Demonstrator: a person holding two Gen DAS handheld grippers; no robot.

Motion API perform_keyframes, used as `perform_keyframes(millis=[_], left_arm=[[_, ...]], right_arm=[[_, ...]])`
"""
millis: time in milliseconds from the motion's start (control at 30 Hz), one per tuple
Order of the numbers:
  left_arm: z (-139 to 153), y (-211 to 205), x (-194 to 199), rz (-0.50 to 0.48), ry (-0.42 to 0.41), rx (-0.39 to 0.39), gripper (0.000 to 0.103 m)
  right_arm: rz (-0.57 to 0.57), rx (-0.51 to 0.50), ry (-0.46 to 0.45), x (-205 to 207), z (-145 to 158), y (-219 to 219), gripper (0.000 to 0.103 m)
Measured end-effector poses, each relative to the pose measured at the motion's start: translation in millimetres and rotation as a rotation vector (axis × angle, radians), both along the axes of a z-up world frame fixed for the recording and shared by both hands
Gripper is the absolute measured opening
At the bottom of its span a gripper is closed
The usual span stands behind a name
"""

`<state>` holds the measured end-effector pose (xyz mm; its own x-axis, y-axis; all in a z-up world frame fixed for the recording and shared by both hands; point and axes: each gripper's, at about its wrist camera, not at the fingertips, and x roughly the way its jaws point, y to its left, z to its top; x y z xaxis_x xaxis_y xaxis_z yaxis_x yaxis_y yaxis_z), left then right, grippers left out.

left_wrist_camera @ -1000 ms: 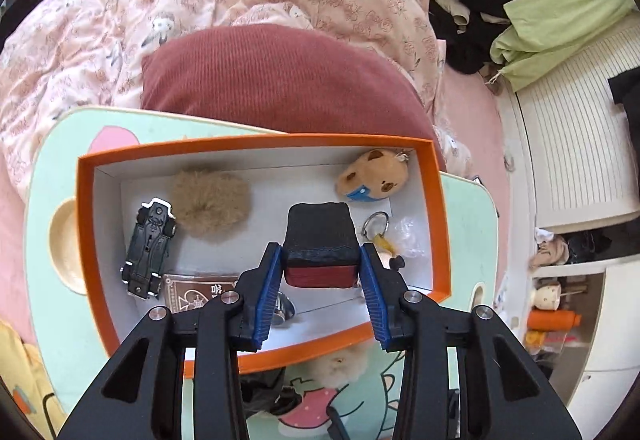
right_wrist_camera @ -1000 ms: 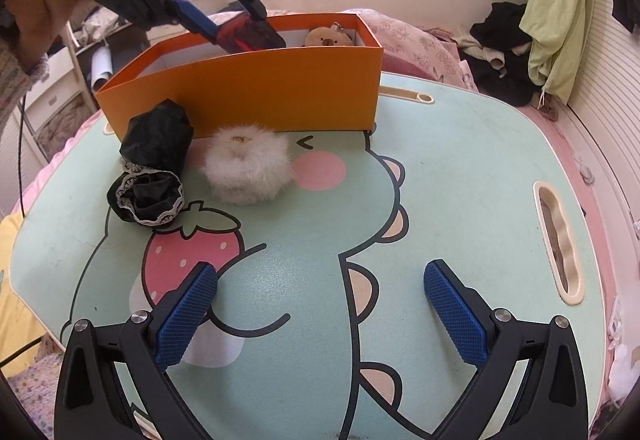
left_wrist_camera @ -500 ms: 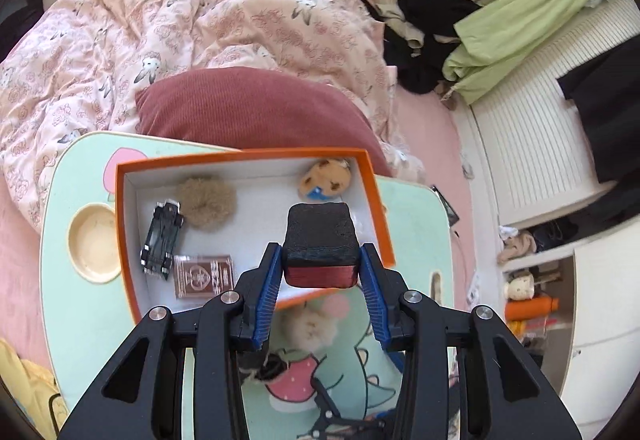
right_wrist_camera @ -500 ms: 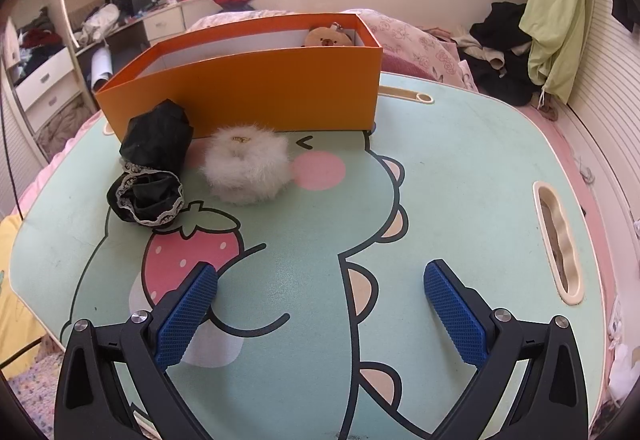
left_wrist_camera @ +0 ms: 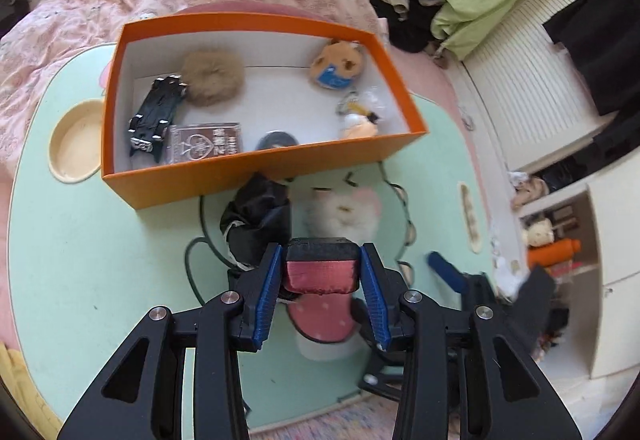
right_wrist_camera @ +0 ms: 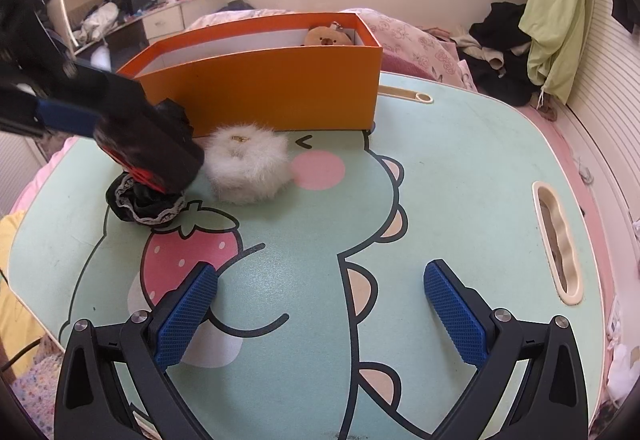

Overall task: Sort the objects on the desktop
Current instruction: 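Lift the red-symbol pouch out and set it beside the black lace pouch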

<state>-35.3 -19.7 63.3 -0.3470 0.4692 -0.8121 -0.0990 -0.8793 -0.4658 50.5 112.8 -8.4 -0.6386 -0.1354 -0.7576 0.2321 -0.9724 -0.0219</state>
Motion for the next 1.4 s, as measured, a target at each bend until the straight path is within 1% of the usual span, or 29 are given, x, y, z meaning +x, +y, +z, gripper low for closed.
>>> perform_keyframes(millis=[67,200,267,300,400,467,533,567,633,767,800,833,900,933,1033,1067,1133,1233,1267,1300,1367,1400], left_arm=[[-4.9,1.9,0.5,-0.002,0.013,0.009,0.041],[-8.9,4.1,-0.2,0.002,0.067,-0.030,0.043],[-12.4,3.8,-0.1,0.013,0.083,-0.034,0.048],[-13.6,4.5,0.6,0.016,0.093,-0.035,0.048],[-11.2,10.0,3.9,-0.013,0.120,-0.047,0.056],[-4.9,10.9,6.0,-0.030,0.137,-0.043,0.058],[1.7,7.9,7.1,-0.021,0.159,-0.026,0.059],[4.3,4.7,7.6,-0.012,0.166,-0.011,0.064],[8.7,-2.9,9.7,0.002,0.173,0.029,0.070],[17.3,-19.2,23.4,-0.006,0.178,0.142,0.070],[19.8,-22.9,28.9,-0.014,0.185,0.162,0.070],[21.5,-25.4,34.3,-0.017,0.190,0.162,0.070],[22.2,-30.8,45.4,-0.014,0.201,0.126,0.070],[21.0,-33.0,51.6,-0.013,0.207,0.093,0.070],[9.7,-35.3,68.8,-0.018,0.209,-0.037,0.072],[3.7,-35.1,74.4,-0.013,0.211,-0.078,0.072],[-12.2,-33.8,83.3,0.012,0.209,-0.129,0.072],[-41.8,-26.8,84.3,0.043,0.169,-0.202,0.072],[-47.7,-24.1,83.5,0.059,0.177,-0.236,0.073],[-47.8,-21.2,85.0,0.079,0.222,-0.284,0.074],[-51.8,-16.0,82.6,0.088,0.239,-0.357,0.075],[-54.2,-13.8,80.6,0.084,0.238,-0.373,0.079]], right_arm=[[0.000,0.001,0.000,0.0,0.0,0.2,0.103],[0.003,0.000,0.000,0.0,0.0,0.1,0.103],[0.004,0.000,0.000,-0.1,0.0,0.0,0.103],[0.004,0.000,0.000,0.0,0.0,0.1,0.103],[0.005,0.000,0.000,0.0,0.0,0.2,0.103],[0.006,0.000,-0.001,0.0,0.0,0.0,0.103],[0.007,0.000,-0.001,0.0,0.0,0.1,0.103],[0.007,0.000,-0.001,0.0,0.0,0.0,0.103],[0.008,0.000,-0.001,0.0,0.1,0.1,0.103],[0.009,0.000,-0.001,-0.1,0.1,-0.2,0.103],[0.009,0.000,-0.001,-0.1,0.2,-0.1,0.103],[0.009,0.000,-0.001,-0.1,0.2,-0.1,0.103],[0.014,0.000,-0.001,-0.1,0.2,-0.1,0.103],[0.014,0.000,-0.001,-0.1,0.2,0.0,0.103],[0.014,0.000,-0.001,-0.1,0.2,-0.1,0.103],[0.014,0.000,-0.001,-0.1,0.2,0.0,0.103],[0.014,0.000,-0.001,0.0,0.2,0.0,0.103],[0.015,0.001,-0.001,0.2,0.3,0.7,0.103],[0.015,0.001,-0.001,0.2,0.3,0.9,0.103],[0.015,0.002,0.000,0.3,0.2,0.5,0.103],[0.012,-0.002,0.000,0.4,0.3,1.7,0.103],[0.010,-0.002,0.000,0.6,0.2,2.1,0.103]])
